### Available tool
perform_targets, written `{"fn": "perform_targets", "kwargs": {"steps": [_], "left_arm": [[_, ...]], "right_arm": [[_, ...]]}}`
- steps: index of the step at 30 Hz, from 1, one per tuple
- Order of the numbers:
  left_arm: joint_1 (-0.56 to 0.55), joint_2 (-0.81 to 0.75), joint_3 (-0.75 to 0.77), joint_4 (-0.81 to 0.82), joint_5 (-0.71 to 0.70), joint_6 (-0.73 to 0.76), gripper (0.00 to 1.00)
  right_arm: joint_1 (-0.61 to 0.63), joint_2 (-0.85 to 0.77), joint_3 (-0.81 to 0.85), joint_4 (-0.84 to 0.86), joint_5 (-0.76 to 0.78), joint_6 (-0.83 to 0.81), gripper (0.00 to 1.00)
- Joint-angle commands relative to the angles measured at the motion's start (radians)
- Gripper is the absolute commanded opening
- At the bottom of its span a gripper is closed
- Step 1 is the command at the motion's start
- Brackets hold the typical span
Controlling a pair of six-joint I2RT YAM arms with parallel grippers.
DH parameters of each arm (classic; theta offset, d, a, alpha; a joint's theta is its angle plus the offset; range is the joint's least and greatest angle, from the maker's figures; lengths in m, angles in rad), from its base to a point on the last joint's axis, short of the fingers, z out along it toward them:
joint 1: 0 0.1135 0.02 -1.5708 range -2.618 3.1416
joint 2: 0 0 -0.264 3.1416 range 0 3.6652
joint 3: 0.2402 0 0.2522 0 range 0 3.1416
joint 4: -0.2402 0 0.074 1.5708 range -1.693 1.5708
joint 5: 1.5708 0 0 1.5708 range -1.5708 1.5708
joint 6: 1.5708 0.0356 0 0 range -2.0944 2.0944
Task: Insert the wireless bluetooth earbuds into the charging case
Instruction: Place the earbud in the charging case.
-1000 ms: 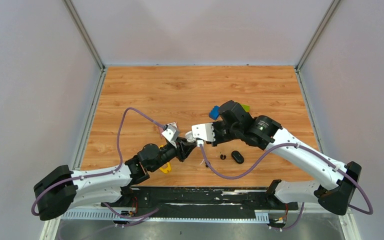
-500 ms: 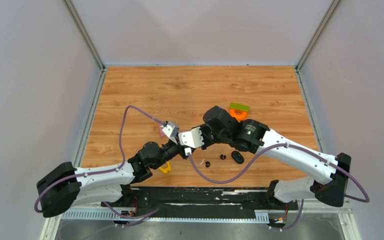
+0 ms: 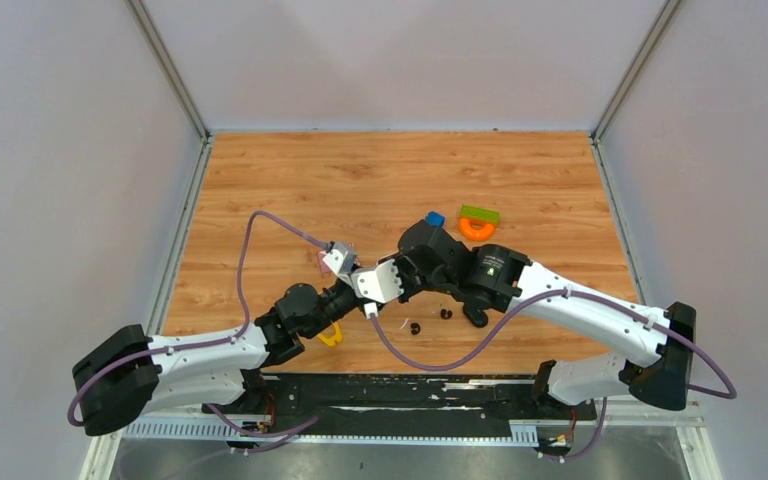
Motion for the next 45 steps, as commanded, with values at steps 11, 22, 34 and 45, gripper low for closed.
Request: {"fn": "perform_targets", "kwargs": {"steps": [11,22,34,45], "left_arm": [[-0.003,-0.026,0.033,0.042,-0.013,-0.020,0.00],[-0.003,-0.030,0.042,0.031,-0.037,-0.022,0.00],[-0.003,-0.035,0.033,0.012,-0.052,0.007,0.00],[-0.004,-0.037,0.022,0.015,-0.043,0.057,0.00]], "right_arm": [[0.044,0.006,-0.075,0.118,0.155,-0.082,0.18],[0.056,-0.010,-0.080,0.092,0.133,-0.081,0.22],[0.037,-0.012,0.061,-0.038,-0.055,0.039,0.37],[-0.209,-0.004,0.295,-0.182,-0.419,0.175,0.44]]}}
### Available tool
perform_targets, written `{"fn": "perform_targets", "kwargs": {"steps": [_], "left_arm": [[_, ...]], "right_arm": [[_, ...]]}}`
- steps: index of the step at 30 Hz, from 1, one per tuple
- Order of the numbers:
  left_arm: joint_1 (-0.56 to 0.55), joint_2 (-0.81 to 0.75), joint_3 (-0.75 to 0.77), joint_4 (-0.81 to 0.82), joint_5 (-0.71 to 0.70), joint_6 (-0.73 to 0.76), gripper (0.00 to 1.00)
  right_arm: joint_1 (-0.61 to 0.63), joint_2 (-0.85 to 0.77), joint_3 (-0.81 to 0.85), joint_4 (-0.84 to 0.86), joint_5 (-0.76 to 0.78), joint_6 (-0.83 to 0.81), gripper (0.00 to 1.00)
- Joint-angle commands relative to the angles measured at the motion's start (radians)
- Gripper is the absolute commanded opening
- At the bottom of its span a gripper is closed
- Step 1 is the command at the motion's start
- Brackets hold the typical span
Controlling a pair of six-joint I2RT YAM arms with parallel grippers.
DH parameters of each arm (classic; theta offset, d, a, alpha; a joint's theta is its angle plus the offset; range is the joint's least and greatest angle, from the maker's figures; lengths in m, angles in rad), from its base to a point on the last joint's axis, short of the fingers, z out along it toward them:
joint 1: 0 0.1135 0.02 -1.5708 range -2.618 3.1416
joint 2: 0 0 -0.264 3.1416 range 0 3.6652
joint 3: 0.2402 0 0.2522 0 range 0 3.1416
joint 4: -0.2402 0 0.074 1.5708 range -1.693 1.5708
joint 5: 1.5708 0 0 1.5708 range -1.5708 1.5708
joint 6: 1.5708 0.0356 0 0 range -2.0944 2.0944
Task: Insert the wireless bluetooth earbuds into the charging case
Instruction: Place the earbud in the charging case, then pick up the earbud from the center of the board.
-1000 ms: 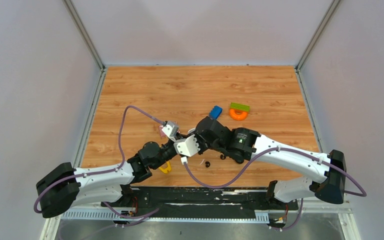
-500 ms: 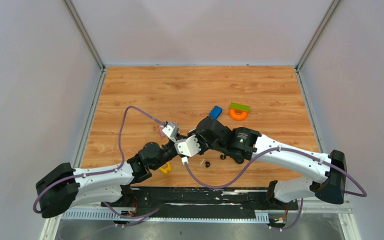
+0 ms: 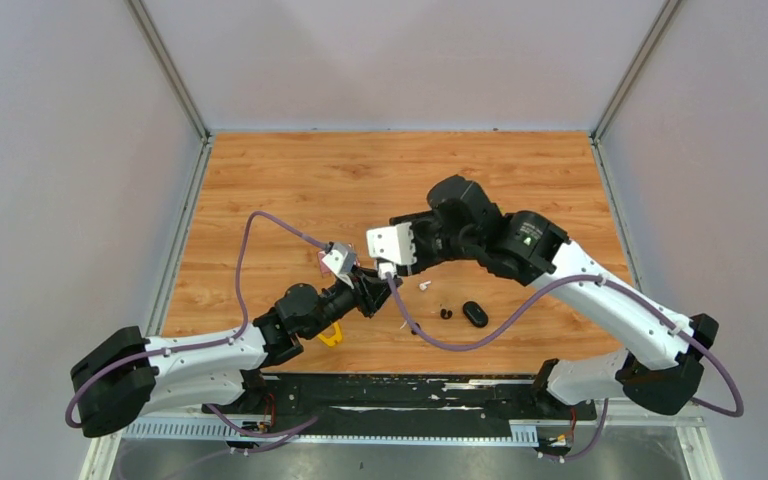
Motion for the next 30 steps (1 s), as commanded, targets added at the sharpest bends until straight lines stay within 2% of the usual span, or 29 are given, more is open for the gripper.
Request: {"fn": "perform_targets", "kwargs": {"steps": [1,4,7,10,14,21,30], "left_arm": [[-0.002,-0.023,0.020,0.052,-0.009,0.042,0.00],[-0.002,-0.044,0.012,0.042,-0.012,0.045,0.00],[-0.002,-0.080,-0.004,0.021,-0.029,0.042,0.00],[-0.002,-0.130,-0.021,-0.007,-0.036,0.039,0.00],[-0.002,-0.217,-0.034,-0.053,-0.052,0.041,0.00],[-0.001,-0.337,-0.025,-0.144,-0.046,0.067,0.00],[-0.002,-0.496,-0.025,-0.260,-0.052,0.073,0.00]], "right_arm": [[-0.143,-0.011,0.063,-0.030,-0.209,0.128,0.44],[-0.298,-0.028,0.024,0.012,-0.375,0.226,0.42],[-0.447,-0.033,-0.083,0.055,-0.565,0.283,0.41],[-0.542,0.004,-0.172,0.074,-0.635,0.268,0.40],[-0.563,0.143,-0.232,0.095,-0.568,0.189,0.37],[-0.551,0.389,-0.232,0.144,-0.454,0.010,0.42],[-0.484,0.535,-0.222,0.185,-0.323,-0.138,0.45]]}}
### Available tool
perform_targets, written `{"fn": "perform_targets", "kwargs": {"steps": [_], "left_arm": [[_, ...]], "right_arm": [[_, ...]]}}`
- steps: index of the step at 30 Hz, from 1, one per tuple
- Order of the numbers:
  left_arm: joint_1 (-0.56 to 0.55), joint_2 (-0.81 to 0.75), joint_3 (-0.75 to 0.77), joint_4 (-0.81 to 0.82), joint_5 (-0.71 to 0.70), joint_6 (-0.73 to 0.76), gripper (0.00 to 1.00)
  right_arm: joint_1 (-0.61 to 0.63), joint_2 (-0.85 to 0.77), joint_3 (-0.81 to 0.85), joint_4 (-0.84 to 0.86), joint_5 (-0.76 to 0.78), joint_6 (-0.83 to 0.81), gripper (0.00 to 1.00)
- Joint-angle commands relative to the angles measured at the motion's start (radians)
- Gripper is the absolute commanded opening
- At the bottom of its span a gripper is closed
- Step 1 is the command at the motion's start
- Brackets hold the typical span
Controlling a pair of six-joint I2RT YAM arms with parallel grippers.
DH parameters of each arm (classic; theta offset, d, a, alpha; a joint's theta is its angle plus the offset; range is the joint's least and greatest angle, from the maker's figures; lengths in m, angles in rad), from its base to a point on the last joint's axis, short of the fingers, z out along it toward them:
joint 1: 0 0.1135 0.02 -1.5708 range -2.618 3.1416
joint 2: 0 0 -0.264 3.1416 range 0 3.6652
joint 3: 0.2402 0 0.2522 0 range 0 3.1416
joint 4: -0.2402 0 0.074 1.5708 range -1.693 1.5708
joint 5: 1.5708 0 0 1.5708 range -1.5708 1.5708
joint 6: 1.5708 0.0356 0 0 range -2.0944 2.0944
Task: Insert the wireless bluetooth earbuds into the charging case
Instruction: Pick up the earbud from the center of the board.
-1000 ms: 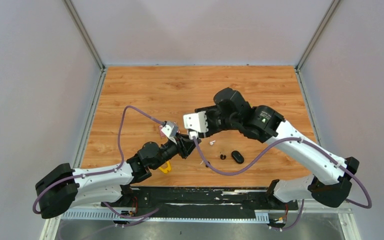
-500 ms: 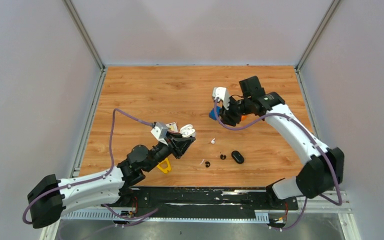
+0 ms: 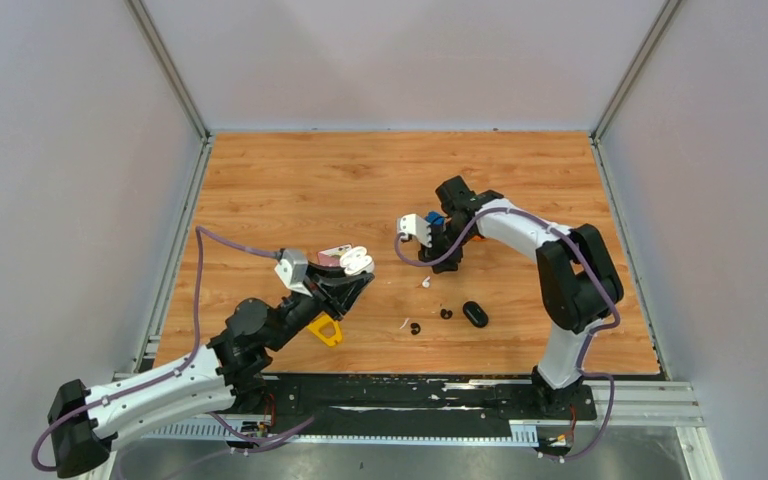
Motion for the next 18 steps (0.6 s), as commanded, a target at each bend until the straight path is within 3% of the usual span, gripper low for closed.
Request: {"fn": "perform_targets", "kwargs": {"steps": [1,7,18], "left_arm": [[-0.002,-0.065,0.009,-0.049,-0.013,0.019,0.00],[-0.002,-0.104,0.034,-0.100,-0.019,0.043,0.00],[-0.002,-0.099,0.031,-0.099,-0.017,0.047,0.00]], "right_arm": [[0.042,0.051,0.028,0.055,0.077,-0.114,0.45],[0.100,0.105,0.022,0.064,0.158,-0.154,0.47],[0.160,0.125,0.051,-0.063,0.135,-0.191,0.48]]}}
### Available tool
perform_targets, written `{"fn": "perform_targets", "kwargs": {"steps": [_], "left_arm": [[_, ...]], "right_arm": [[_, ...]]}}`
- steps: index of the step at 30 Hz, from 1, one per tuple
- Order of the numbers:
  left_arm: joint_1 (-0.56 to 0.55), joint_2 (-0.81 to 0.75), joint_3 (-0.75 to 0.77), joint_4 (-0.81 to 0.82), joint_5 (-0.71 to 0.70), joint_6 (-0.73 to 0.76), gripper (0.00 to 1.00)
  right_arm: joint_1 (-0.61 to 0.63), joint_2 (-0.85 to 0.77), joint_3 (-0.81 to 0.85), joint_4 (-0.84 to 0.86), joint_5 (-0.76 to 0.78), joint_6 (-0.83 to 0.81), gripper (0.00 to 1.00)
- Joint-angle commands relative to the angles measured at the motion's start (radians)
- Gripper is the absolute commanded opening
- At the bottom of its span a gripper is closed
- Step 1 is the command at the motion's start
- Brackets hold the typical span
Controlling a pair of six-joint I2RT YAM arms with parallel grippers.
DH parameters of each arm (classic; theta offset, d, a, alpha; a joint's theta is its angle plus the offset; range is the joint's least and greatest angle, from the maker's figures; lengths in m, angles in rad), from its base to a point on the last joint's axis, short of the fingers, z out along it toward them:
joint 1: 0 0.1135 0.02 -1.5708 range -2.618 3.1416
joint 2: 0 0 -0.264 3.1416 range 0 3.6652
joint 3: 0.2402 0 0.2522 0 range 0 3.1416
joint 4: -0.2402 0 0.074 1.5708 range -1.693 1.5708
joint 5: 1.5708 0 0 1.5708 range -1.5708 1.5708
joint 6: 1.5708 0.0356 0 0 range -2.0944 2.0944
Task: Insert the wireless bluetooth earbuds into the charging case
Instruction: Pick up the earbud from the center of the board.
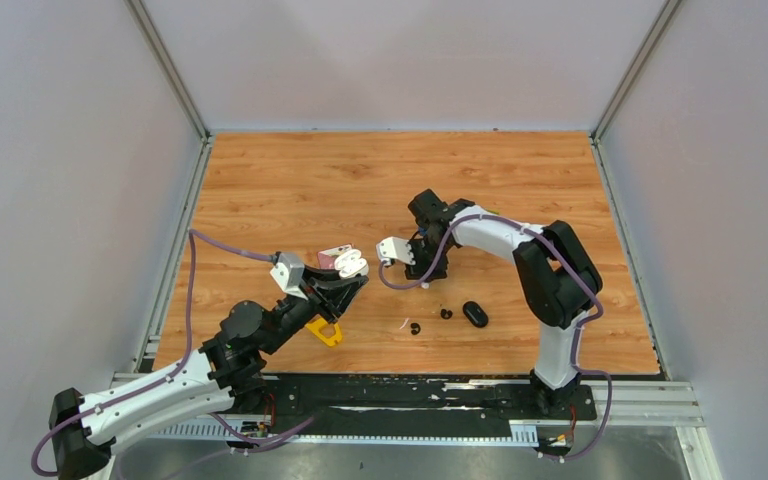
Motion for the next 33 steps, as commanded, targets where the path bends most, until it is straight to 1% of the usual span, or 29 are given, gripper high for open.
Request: {"fn": "perform_targets", "kwargs": {"steps": [1,8,11,18,26,33], "left_arm": [[-0.003,-0.001,0.031,0.019,-0.006,0.016,0.00],[-0.001,0.003,0.031,0.020,-0.003,0.014,0.00],[-0.003,0.006,0.034,0.020,-0.002,0.011,0.00],[-0.002,0.018,0.029,0.032,0.001,0.006,0.00],[-0.003,0.013,0.027,0.024,0.003,0.002,0.00],[-0.002,0.003,0.026,0.013,-0.001,0.003,0.00]], "right_arm": [[0.026,0.031,0.024,-0.083,-0.008,-0.046,0.48],[0.044,0.033,0.046,-0.159,-0.015,-0.054,0.48],[0.052,0.033,0.047,-0.170,0.006,-0.049,0.48],[0.073,0.021,0.037,-0.188,-0.014,-0.031,0.48],[0.101,0.042,0.059,-0.206,-0.034,-0.014,0.40],[0.104,0.049,0.070,-0.213,-0.055,0.017,0.39]]}}
